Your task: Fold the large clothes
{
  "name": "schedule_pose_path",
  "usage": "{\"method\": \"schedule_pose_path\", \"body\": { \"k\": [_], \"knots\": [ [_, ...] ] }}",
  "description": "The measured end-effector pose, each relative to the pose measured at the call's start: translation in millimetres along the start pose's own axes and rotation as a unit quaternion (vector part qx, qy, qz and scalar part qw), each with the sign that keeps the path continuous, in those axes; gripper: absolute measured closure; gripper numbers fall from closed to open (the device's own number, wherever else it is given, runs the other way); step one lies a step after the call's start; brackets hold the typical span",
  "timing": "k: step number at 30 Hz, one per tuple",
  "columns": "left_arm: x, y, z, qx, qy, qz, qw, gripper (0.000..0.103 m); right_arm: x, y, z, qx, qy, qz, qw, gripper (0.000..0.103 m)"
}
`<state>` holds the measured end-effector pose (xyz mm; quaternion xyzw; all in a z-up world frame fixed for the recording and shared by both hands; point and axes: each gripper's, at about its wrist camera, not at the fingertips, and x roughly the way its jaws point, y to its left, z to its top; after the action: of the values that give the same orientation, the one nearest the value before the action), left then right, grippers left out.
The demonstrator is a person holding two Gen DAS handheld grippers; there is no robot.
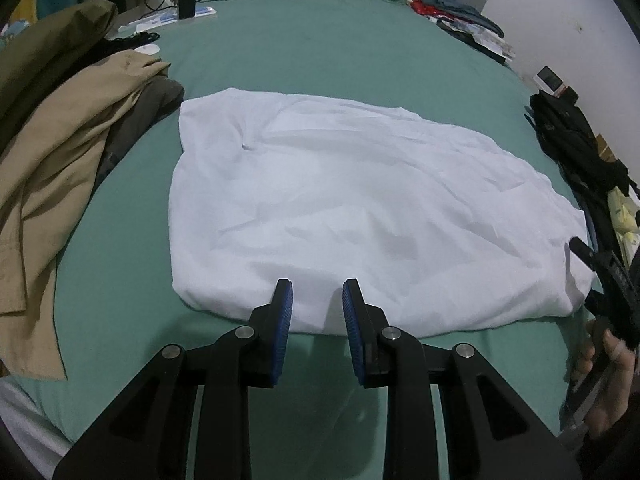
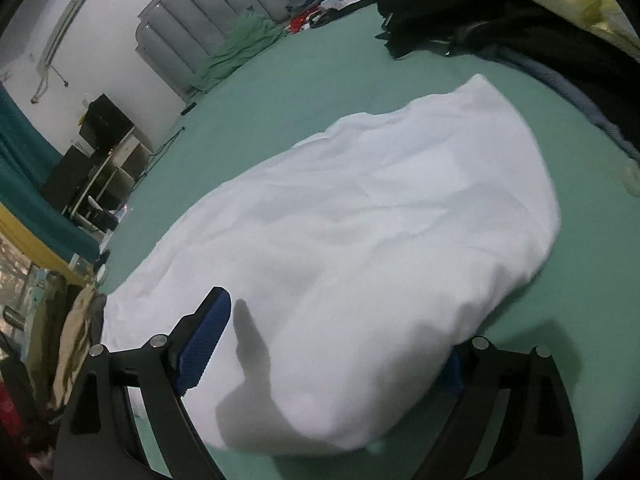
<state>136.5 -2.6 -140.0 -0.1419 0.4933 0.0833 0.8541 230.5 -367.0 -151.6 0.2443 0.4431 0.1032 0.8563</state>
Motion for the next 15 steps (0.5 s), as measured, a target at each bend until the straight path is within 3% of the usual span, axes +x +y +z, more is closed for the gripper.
{"method": "schedule_pose_path", "body": {
  "k": [7,8,9,10,15],
  "knots": [
    [2,-1,10,-0.004,-0.014,0.009,0.9998,0.075,20,4,16,0.024,-0.012,0.027,0.999,0.013],
    [2,-3,12,-0.003,-0.016,0.010,0.9998,0.075,22,6,17,0.015,-0.009,0.022,1.000,0.023],
    [2,-4,14,-0.001,-0.019,0.011,0.9998,0.075,23,9,17,0.000,-0.006,0.013,1.000,0.057],
    [3,-6,16,0.000,-0.021,0.012,0.9997,0.075,24,12,16,-0.016,0.001,0.004,1.000,0.070],
    [5,-30,24,0.020,-0.032,0.000,0.9993,0.075,19,12,14,-0.033,0.012,0.014,0.999,0.084]
  ]
}}
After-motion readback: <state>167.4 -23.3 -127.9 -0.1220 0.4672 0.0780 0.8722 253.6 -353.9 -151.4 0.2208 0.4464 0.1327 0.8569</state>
